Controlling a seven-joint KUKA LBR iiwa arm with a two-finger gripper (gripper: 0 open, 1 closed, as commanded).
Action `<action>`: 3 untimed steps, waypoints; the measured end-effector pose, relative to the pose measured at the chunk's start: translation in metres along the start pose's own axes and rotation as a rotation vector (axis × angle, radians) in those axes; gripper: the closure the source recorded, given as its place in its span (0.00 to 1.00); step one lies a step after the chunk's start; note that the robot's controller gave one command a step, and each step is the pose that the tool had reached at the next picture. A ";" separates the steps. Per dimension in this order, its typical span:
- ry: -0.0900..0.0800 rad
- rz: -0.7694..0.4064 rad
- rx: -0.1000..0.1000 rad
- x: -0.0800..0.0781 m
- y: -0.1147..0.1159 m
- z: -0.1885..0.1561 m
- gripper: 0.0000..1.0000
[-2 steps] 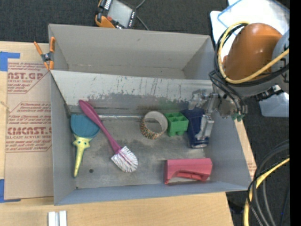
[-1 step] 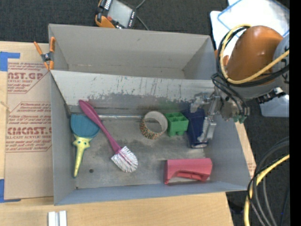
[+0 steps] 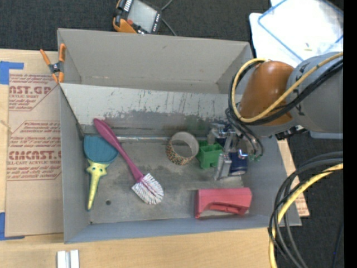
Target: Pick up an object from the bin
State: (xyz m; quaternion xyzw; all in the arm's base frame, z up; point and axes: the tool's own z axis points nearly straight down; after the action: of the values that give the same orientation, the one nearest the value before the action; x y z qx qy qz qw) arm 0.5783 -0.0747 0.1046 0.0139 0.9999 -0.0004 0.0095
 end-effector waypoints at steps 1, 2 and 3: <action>0.007 -0.162 0.001 -0.001 -0.010 0.009 1.00; 0.006 -0.199 0.001 -0.003 -0.013 -0.001 1.00; 0.006 -0.161 -0.001 0.001 -0.017 0.014 1.00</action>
Offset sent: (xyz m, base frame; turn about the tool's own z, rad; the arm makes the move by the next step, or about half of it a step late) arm 0.0000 0.0000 0.0000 0.0000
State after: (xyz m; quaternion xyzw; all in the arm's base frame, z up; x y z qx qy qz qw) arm 0.5769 -0.0921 0.0904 -0.0663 0.9978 -0.0007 0.0066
